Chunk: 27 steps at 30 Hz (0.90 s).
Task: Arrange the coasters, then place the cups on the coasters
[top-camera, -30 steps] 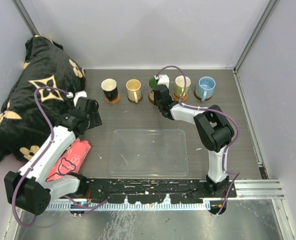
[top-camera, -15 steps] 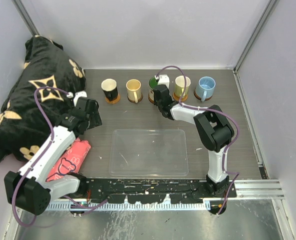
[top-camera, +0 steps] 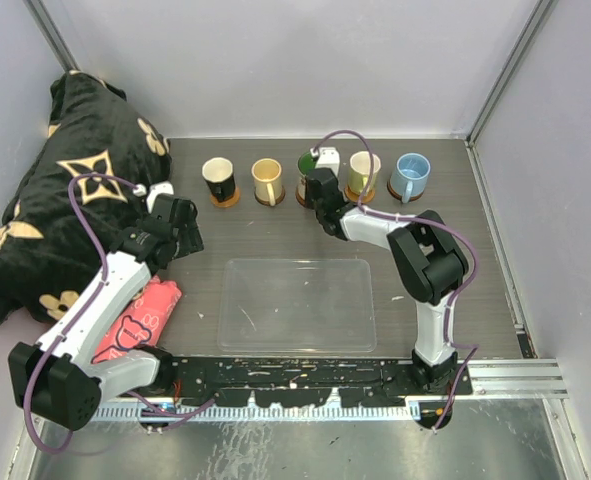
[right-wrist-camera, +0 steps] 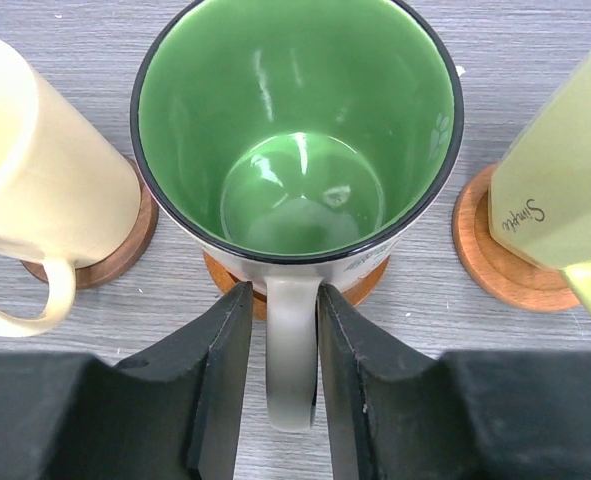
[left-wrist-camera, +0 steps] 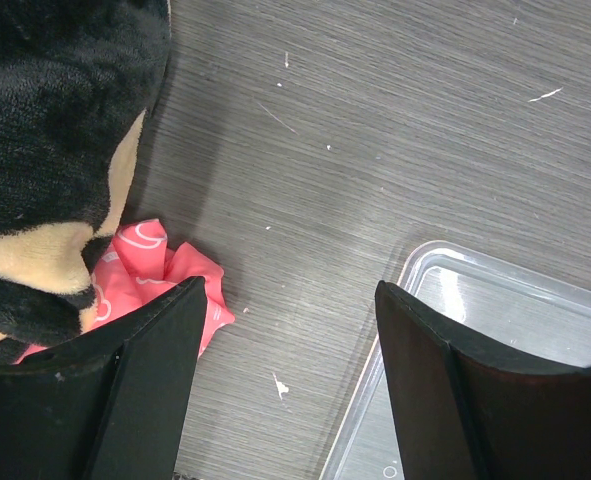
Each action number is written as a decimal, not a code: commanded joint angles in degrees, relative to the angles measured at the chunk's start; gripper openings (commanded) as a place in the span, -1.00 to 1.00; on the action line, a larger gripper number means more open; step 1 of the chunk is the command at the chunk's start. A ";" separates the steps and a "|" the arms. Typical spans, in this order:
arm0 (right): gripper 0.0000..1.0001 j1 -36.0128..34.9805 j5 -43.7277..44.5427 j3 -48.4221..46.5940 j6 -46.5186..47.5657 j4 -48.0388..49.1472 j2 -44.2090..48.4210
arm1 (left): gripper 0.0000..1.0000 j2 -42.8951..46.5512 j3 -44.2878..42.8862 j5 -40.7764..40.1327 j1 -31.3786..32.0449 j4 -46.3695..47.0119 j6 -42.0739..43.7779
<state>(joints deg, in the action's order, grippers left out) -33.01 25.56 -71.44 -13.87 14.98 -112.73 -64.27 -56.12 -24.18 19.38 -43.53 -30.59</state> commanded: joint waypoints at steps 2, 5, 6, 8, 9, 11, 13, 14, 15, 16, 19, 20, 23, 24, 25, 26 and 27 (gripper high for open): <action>-0.23 -0.38 1.60 -1.15 -0.72 4.83 3.69 | 0.40 1.13 -0.92 -0.35 -0.25 0.78 0.01; -0.21 -0.38 1.67 -1.15 -0.81 4.73 3.63 | 0.40 1.25 -0.90 -0.36 -0.28 0.80 0.06; -0.21 -0.38 1.61 -1.20 -0.81 4.72 3.62 | 0.40 1.25 -0.92 -0.46 -0.25 0.75 0.09; -0.20 -0.38 1.69 -1.15 -0.88 4.37 3.69 | 0.40 1.23 -0.92 -0.35 -0.30 0.67 0.07; -0.19 -0.34 1.75 -1.04 -0.89 4.30 3.80 | 0.40 1.25 -0.92 -0.40 -0.30 0.62 0.09; -0.16 -0.38 1.75 -0.71 -1.21 4.05 4.06 | 0.40 1.26 -0.83 -0.36 -0.30 0.63 -0.07; -0.12 -0.38 1.65 -0.19 -1.44 3.93 4.53 | 0.40 1.41 -0.76 -0.26 -0.25 0.64 -0.12; -0.10 -0.38 1.68 0.16 -1.61 3.92 4.80 | 0.40 1.48 -0.77 -0.25 -0.25 0.64 -0.13; -0.10 -0.43 1.73 0.54 -1.80 3.77 5.06 | 0.40 1.59 -0.73 -0.25 -0.25 0.56 -0.17; -0.09 -0.44 1.89 0.78 -1.99 3.60 5.26 | 0.40 1.69 -0.67 -0.25 -0.30 0.51 -0.26; -0.07 -0.60 2.23 1.94 -2.32 3.37 5.78 | 0.40 2.03 -0.41 -0.08 -0.30 0.38 -0.57; -0.06 -0.76 2.29 2.38 -2.43 3.43 6.11 | 0.40 2.22 -0.28 0.00 -0.29 0.31 -0.60; -0.05 -1.28 3.01 3.80 -2.64 3.47 7.11 | 0.40 2.85 0.09 0.08 -0.30 0.20 -0.75; -0.05 -1.47 3.11 4.30 -2.77 3.54 7.64 | 0.40 3.10 0.20 0.06 -0.26 0.18 -0.72; -0.04 -1.64 3.25 4.97 -2.86 3.49 8.15 | 0.40 3.30 0.29 0.10 -0.23 0.20 -0.75; -0.04 -1.84 3.38 5.32 -2.99 3.48 8.68 | 0.40 3.47 0.28 0.09 -0.30 0.20 -0.78; -0.04 -2.18 3.67 6.01 -3.00 3.41 9.25 | 0.40 3.56 0.26 0.10 -0.30 0.12 -0.79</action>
<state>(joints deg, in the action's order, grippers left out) -34.02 27.11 -66.96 -15.59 15.84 -108.84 -62.59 -55.90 -24.12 19.38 -43.64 -30.83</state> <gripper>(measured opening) 0.476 0.699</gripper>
